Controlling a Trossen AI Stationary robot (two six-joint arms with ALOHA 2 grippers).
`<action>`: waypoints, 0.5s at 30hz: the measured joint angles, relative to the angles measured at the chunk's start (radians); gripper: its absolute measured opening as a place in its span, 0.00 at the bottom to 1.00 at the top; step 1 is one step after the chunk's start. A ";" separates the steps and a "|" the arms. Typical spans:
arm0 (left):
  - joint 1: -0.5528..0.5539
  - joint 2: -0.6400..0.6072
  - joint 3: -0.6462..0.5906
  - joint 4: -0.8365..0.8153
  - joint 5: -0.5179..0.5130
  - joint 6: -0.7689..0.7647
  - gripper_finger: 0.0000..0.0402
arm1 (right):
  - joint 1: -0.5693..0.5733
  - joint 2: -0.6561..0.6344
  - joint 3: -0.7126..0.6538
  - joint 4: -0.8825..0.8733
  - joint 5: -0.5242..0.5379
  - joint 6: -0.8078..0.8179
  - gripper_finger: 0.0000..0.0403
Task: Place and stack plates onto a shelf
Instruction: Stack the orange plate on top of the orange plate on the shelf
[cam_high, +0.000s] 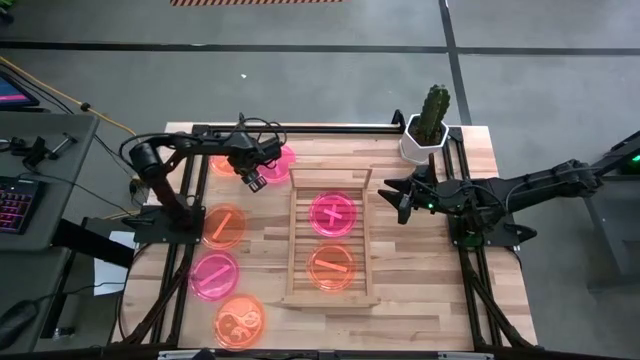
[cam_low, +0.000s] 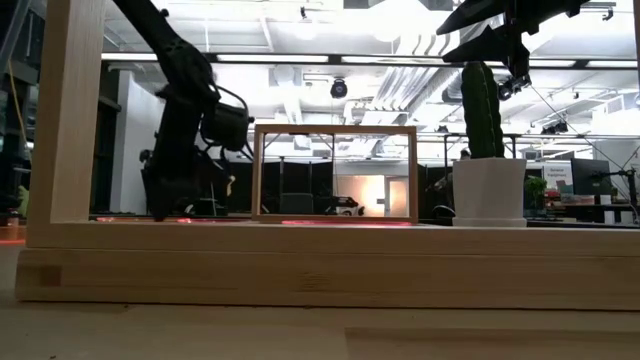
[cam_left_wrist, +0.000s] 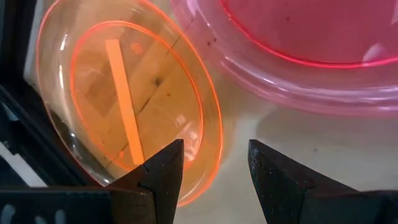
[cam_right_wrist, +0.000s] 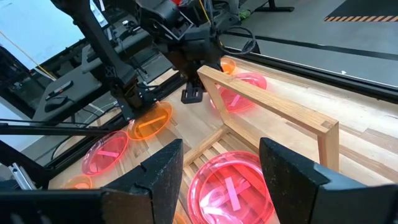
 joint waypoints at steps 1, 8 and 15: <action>0.004 0.008 0.000 0.005 0.002 0.001 0.42 | 0.000 0.000 0.000 0.000 0.000 0.000 0.48; 0.026 0.059 0.006 0.005 -0.005 0.003 0.42 | 0.000 0.000 0.000 0.000 0.000 0.000 0.48; 0.026 0.064 0.003 0.020 -0.035 0.000 0.31 | 0.000 0.000 0.000 0.000 0.000 0.000 0.48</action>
